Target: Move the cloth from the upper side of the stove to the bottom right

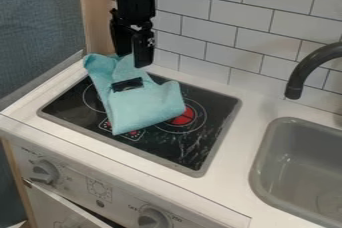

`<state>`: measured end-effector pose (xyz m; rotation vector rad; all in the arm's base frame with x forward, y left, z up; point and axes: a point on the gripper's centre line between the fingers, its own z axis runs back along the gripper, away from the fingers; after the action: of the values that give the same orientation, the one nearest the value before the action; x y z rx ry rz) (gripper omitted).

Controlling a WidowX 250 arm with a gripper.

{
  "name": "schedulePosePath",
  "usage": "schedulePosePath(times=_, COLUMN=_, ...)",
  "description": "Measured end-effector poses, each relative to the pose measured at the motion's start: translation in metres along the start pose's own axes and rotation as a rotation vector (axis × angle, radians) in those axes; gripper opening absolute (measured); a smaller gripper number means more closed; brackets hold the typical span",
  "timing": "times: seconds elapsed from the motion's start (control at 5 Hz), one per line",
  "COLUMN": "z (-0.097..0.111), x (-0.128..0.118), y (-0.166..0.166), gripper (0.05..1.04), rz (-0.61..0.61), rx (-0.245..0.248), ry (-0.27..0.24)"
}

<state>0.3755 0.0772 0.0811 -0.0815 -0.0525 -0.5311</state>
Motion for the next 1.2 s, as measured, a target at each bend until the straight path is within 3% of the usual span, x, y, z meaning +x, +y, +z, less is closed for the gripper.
schedulePosePath(times=0.2, z=-0.02, x=0.006, y=-0.011, gripper=0.998, rz=-0.112, rx=-0.038, ry=-0.088)
schedulePosePath(times=0.4, z=-0.03, x=0.005, y=-0.011, gripper=0.998, rz=-0.13, rx=-0.018, ry=-0.112)
schedulePosePath(times=0.6, z=-0.033, x=0.006, y=-0.007, gripper=0.998, rz=-0.141, rx=0.002, ry=-0.115)
schedulePosePath(times=0.8, z=-0.041, x=0.006, y=-0.011, gripper=0.999, rz=-0.125, rx=-0.029, ry=-0.113)
schedulePosePath(times=1.2, z=-0.062, x=-0.001, y=-0.009, gripper=0.998, rz=-0.099, rx=-0.063, ry=-0.042)
